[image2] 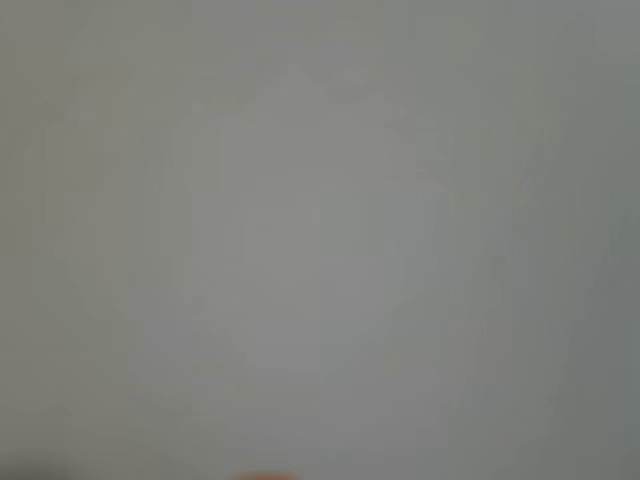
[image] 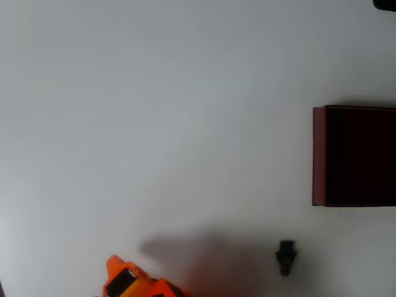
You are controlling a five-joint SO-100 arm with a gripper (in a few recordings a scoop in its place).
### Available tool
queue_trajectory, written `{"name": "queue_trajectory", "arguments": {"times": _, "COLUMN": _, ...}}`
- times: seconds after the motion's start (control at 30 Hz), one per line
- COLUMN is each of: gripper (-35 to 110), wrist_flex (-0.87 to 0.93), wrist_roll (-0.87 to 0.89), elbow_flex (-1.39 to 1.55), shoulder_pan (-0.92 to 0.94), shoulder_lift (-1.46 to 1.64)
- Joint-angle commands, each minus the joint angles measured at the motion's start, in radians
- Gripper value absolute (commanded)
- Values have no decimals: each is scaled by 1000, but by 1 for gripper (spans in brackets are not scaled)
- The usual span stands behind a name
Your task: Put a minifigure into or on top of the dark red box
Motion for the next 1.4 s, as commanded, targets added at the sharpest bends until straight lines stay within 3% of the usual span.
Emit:
{"name": "queue_trajectory", "arguments": {"times": 0.0, "gripper": 0, "wrist_flex": 3, "wrist_roll": 12, "elbow_flex": 3, "shoulder_pan": -5, "shoulder_lift": 14}}
{"name": "queue_trajectory", "arguments": {"times": 0.57, "gripper": 0, "wrist_flex": 5, "wrist_roll": 40, "elbow_flex": 2, "shoulder_pan": 14, "shoulder_lift": 14}}
{"name": "queue_trajectory", "arguments": {"times": 0.83, "gripper": 1, "wrist_flex": -75, "wrist_roll": 640, "elbow_flex": 11, "shoulder_pan": 198, "shoulder_lift": 14}}
{"name": "queue_trajectory", "arguments": {"times": 1.0, "gripper": 16, "wrist_flex": 132, "wrist_roll": 973, "elbow_flex": -146, "shoulder_pan": 436, "shoulder_lift": -41}}
{"name": "queue_trajectory", "arguments": {"times": 1.1, "gripper": 21, "wrist_flex": 298, "wrist_roll": 1034, "elbow_flex": -249, "shoulder_pan": 604, "shoulder_lift": -51}}
{"name": "queue_trajectory", "arguments": {"times": 1.37, "gripper": 22, "wrist_flex": 196, "wrist_roll": 1178, "elbow_flex": -270, "shoulder_pan": 879, "shoulder_lift": -318}}
